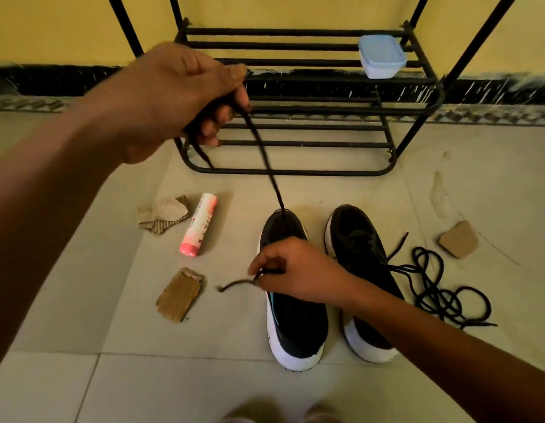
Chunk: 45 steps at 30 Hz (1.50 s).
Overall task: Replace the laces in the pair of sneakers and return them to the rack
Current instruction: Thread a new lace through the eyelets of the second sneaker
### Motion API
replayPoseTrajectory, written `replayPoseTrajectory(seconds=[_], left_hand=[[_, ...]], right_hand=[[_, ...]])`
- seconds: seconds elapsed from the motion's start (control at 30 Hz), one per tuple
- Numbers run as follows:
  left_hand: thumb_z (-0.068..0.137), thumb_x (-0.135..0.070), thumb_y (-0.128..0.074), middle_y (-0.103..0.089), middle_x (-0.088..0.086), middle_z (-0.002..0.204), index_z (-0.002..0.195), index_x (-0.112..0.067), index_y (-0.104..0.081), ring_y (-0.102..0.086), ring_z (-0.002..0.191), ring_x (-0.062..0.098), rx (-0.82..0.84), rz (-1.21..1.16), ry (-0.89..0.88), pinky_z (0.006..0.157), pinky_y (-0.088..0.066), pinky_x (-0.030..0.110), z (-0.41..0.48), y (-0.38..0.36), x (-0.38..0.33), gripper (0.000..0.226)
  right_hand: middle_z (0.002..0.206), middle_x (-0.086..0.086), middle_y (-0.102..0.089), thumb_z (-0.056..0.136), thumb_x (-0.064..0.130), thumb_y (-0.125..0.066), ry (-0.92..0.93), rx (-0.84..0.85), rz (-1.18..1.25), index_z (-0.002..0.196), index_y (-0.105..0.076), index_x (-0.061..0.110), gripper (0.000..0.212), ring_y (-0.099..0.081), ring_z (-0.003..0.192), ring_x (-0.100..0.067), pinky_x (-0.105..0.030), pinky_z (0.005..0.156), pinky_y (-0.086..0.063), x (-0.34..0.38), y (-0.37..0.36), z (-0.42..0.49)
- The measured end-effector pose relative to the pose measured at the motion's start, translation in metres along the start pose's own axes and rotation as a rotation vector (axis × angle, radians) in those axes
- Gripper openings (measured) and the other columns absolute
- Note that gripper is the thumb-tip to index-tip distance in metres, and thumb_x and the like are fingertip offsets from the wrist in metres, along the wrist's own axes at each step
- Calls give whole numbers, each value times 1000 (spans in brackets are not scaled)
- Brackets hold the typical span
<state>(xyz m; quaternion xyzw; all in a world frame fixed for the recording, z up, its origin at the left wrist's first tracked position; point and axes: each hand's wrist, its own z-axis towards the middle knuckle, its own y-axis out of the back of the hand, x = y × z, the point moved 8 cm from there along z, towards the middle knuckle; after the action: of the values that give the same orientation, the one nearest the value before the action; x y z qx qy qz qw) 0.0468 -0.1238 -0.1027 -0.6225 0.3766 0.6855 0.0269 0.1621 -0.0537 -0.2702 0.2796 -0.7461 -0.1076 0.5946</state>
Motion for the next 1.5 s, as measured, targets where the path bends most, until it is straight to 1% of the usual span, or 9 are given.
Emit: replayPoseTrajectory(seconds=[0.07,0.2,0.33,0.5,0.63,0.73,0.83,1.07,1.5], left_hand=[[90,-38,-47,-48,-11,49,76,-21,-61,-42,42,2,1,-51,-45,46,-46,14,-2,6,-12,26],[75,-32,-55,-62,-8,65,87,-20,-63,-51,51,1,101,-297,-89,57,-52,16,-4,3,-28,19],[76,-19,-56,-70,-1,81,96,-14,-66,-65,69,7,201,-531,-64,68,-57,22,-2,-6,-31,23],[71,-8,-55,-73,8,97,104,-12,-67,-70,90,16,203,-610,-118,74,-57,23,0,-6,-47,35],[64,-17,-61,-74,3,89,86,-20,-72,-70,87,14,34,-461,-230,76,-57,24,3,3,-62,25],[61,-31,-63,-70,-8,72,73,-23,-72,-65,69,3,-90,-374,-292,64,-54,15,5,10,-75,17],[58,-44,-63,-65,-8,65,71,-27,-73,-57,62,3,-167,-310,-317,58,-50,14,10,16,-85,24],[63,-35,-63,-70,-6,74,83,-18,-71,-62,61,3,-186,-377,-343,54,-50,14,18,18,-109,27],[66,-30,-67,-68,-6,67,80,-19,-71,-60,60,2,-222,-413,-398,53,-49,15,25,17,-122,19]], right_hand=[[87,-4,-73,83,11,-67,-8,-50,128,96,-72,19,16,-67,80,-9,-28,82,-54,15,26,-9],[70,1,-69,86,2,-60,52,-222,404,90,-71,17,18,-61,62,-3,-16,62,-49,47,87,-26],[72,-3,-70,79,7,-62,176,-396,564,89,-72,13,15,-58,58,-9,-17,58,-49,72,135,-42],[77,-9,-72,62,25,-67,328,-499,695,84,-76,15,26,-58,57,-11,-19,56,-50,103,172,-56],[77,-8,-71,58,26,-68,429,-568,735,84,-77,18,28,-58,58,-11,-19,56,-50,122,197,-62],[78,-8,-71,64,20,-66,499,-607,734,85,-76,17,23,-59,58,-11,-19,56,-50,138,213,-65],[80,-9,-72,68,14,-62,555,-651,742,83,-76,15,20,-61,60,-11,-19,58,-51,152,225,-65],[78,-6,-73,71,11,-65,596,-758,752,88,-70,11,18,-66,66,-13,-23,62,-56,165,236,-57],[77,-3,-72,76,2,-69,640,-855,683,79,-72,19,17,-66,72,-14,-21,61,-53,162,224,-45]])
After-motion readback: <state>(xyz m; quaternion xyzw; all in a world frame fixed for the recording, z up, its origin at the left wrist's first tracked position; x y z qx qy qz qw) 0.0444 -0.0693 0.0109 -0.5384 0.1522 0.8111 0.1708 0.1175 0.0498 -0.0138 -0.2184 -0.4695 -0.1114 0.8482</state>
